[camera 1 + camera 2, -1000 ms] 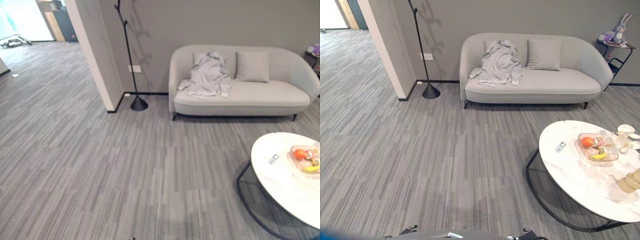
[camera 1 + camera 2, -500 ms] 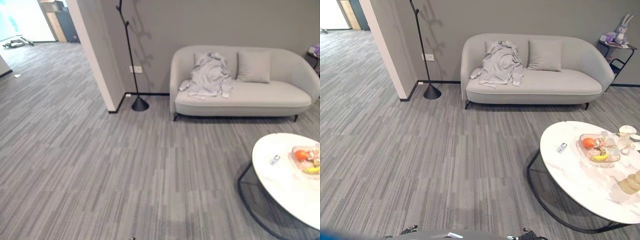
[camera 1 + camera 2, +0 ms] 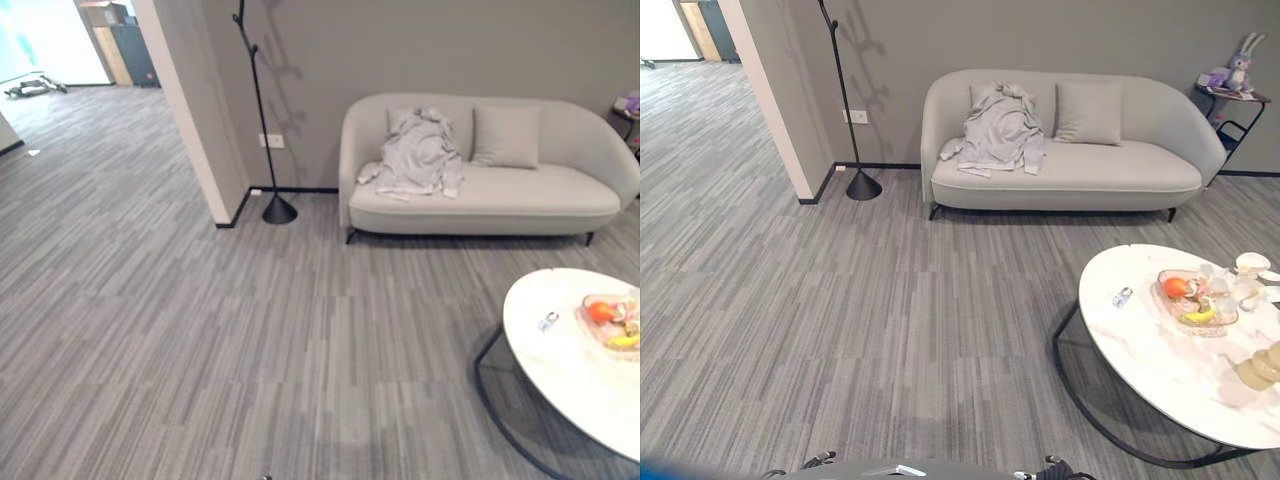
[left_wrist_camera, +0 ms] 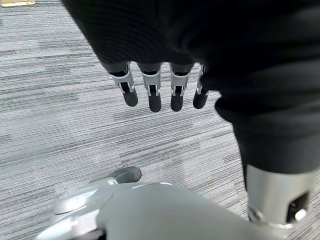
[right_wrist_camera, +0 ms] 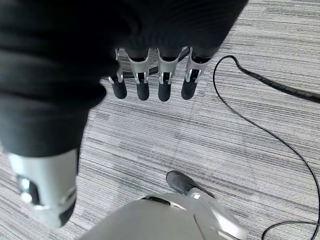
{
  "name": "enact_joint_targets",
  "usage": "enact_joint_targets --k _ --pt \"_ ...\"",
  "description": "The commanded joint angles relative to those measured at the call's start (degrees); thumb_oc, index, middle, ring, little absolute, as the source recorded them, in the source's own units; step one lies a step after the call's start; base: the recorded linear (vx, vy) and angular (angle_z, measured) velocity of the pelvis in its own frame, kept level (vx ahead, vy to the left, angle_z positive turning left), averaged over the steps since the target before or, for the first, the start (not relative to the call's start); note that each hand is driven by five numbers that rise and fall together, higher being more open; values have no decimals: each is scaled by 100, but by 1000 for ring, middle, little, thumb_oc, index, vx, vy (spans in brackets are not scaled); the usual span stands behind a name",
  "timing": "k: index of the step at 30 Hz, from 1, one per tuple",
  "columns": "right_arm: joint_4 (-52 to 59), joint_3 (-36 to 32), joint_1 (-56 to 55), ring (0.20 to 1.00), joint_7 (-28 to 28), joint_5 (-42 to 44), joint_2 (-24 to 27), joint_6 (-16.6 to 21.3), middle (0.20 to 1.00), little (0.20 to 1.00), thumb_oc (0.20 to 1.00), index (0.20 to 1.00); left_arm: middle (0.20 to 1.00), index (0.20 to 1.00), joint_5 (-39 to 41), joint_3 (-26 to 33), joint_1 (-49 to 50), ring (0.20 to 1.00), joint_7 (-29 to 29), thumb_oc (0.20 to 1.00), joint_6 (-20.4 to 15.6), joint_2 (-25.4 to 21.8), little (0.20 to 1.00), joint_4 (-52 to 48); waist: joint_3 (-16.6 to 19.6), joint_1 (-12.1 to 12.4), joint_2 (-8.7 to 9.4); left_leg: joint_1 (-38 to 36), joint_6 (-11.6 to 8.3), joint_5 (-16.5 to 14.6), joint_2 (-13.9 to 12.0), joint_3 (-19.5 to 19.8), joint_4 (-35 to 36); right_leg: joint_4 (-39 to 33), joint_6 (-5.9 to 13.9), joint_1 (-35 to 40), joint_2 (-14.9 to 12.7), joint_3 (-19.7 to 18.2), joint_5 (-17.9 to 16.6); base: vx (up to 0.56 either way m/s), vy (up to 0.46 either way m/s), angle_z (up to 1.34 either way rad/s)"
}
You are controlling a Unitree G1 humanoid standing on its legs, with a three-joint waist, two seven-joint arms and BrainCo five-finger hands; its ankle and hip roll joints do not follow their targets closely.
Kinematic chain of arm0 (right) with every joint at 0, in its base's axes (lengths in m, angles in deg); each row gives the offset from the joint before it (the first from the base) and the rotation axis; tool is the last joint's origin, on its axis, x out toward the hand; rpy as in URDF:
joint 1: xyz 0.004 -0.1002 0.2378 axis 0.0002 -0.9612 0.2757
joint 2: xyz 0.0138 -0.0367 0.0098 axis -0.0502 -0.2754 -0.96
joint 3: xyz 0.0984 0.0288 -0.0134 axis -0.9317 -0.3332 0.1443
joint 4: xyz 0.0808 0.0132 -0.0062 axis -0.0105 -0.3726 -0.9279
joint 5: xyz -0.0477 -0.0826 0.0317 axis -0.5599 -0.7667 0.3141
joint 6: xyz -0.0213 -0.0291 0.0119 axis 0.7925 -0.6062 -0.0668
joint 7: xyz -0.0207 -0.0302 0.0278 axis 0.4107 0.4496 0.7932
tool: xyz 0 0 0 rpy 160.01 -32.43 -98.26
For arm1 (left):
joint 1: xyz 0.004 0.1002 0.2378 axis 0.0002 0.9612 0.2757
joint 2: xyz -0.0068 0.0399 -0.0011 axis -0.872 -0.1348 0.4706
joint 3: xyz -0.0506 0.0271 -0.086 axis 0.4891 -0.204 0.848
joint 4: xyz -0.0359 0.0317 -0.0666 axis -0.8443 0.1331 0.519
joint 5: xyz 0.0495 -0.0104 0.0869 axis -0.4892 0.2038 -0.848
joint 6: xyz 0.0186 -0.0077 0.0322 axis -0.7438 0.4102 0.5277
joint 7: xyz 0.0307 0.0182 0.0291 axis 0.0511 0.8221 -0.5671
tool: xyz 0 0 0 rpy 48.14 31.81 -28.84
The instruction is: Hang the clothes on the sofa on the clothes rack.
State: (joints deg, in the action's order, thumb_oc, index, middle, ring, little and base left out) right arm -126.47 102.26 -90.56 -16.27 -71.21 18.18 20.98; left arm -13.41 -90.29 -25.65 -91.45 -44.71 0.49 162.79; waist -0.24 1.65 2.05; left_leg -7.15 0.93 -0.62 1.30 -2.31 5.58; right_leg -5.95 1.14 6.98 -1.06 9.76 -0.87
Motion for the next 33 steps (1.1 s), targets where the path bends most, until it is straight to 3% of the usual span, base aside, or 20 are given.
enact_joint_targets --k 1,17,20,23,26,27,28,29,30,33 --pt "-167 193 511 1000 -10 -45 160 118 1000 1000 1000 1000 1000 1000 -144 -229 -515 1000 -2 1000 -131 117 1000 307 -126 -22 -65 -4 -338 -177 -96 246 -58 95 880 -100 -558 91 -159 0 0 0" --pt "-97 225 753 1000 -15 -53 182 73 1000 1000 1000 1000 1000 1000 -160 -234 -635 1000 -10 1000 -105 -4 1000 272 -256 95 -34 153 -104 -209 82 277 -58 323 955 -412 -700 -36 -286 1 55 -1" --pt "-68 196 835 1000 -14 -31 201 88 1000 1000 1000 1000 1000 1000 -53 -198 -716 1000 -1 1000 -93 -49 1000 178 -488 124 -129 162 81 -236 141 267 -109 1698 980 -1114 -878 -5 -198 -42 147 -26" --pt "-63 153 819 1000 3 25 184 91 1000 1000 1000 1000 1000 1000 -56 -216 -738 1000 4 1000 -76 -82 1000 211 -612 69 -138 22 115 -302 155 288 -97 2448 949 -1617 -1004 26 -455 81 80 -22" --pt "-61 129 802 1000 23 30 195 97 1000 1000 1000 1000 1000 1000 -49 -262 -784 1000 -5 1000 -115 -79 1000 213 -676 -12 -136 -110 72 -397 141 372 -58 2030 904 -1769 -983 53 -479 173 -29 1" --pt "-54 77 831 1000 66 67 218 101 1000 1000 1000 1000 1000 1000 -29 -314 -869 1000 -59 1000 -167 -59 1000 197 -745 -103 -129 -194 20 -490 147 456 -58 1366 971 -1849 -999 3 -672 129 -48 6" --pt "-54 77 832 1000 66 67 219 101 1000 1000 1000 1000 1000 1000 -29 -314 -869 1000 -59 1000 -167 -58 1000 198 -755 -106 -135 -206 19 -493 141 460 -58 1352 970 -1829 -994 10 -677 324 -119 11" --pt "-104 34 851 1000 98 98 210 84 1000 1000 1000 1000 1000 1000 -3 -309 -919 1000 -103 1000 -203 -35 1000 200 -795 -185 -124 -295 -32 -594 119 546 -58 547 1123 -2109 -1061 -128 -993 293 -100 21" --pt "-124 -1 852 1000 107 101 212 65 1000 1000 1000 1000 1000 1000 12 -304 -938 1000 -106 1000 -207 -20 1000 196 -828 -226 -188 -392 -73 -666 42 600 -58 238 1188 -2151 -1062 -63 -1087 403 -135 23" --pt "-118 -43 825 1000 132 60 195 44 1000 1000 1000 1000 1000 1000 -10 -293 -946 1000 -119 1000 -209 -15 1000 218 -841 -275 -220 -600 -161 -830 -59 632 -58 95 1309 -2504 -1150 132 -1135 296 -118 4"
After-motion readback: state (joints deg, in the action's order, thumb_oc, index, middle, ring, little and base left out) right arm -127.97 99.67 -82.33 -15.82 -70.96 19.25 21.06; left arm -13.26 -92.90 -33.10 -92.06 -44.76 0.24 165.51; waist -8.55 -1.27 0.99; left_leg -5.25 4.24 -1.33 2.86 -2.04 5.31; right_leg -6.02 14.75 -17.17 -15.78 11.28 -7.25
